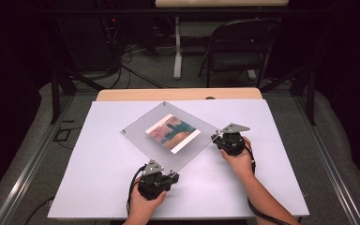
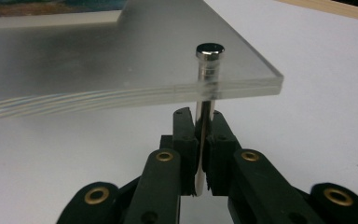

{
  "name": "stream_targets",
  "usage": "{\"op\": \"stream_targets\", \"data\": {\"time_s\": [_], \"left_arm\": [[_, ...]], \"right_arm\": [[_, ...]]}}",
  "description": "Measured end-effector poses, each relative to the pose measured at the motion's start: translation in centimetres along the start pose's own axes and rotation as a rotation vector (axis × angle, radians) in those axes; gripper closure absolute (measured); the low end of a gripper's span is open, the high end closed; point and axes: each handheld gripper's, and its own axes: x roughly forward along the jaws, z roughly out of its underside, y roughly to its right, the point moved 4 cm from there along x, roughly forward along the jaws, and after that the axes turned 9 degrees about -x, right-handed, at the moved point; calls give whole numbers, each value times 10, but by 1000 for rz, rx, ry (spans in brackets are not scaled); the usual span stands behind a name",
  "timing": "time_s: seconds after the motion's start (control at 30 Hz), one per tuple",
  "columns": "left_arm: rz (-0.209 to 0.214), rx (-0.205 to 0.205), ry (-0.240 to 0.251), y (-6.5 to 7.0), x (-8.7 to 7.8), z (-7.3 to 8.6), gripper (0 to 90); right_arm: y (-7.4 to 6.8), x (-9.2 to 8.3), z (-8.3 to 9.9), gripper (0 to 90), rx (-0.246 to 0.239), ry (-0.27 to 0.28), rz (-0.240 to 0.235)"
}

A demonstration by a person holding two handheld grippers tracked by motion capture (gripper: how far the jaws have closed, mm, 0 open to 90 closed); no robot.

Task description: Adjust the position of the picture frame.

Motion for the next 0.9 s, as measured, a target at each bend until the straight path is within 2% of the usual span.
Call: {"op": "stream_targets", "data": {"time_s": [0.23, 0.47, 0.8, 0.9], "left_arm": [[6, 6, -5, 0, -2, -2, 852], [21, 3, 25, -3, -9, -9, 852], [30, -43, 80, -23, -28, -28, 853], [19, -48, 85, -30, -32, -33, 853]], "right_arm": [[0, -5, -2, 851, -9, 10, -4], [0, -18, -3, 852, 3, 25, -7], [-8, -44, -12, 850, 25, 54, -39], [-12, -49, -14, 848, 32, 59, -46]]}}
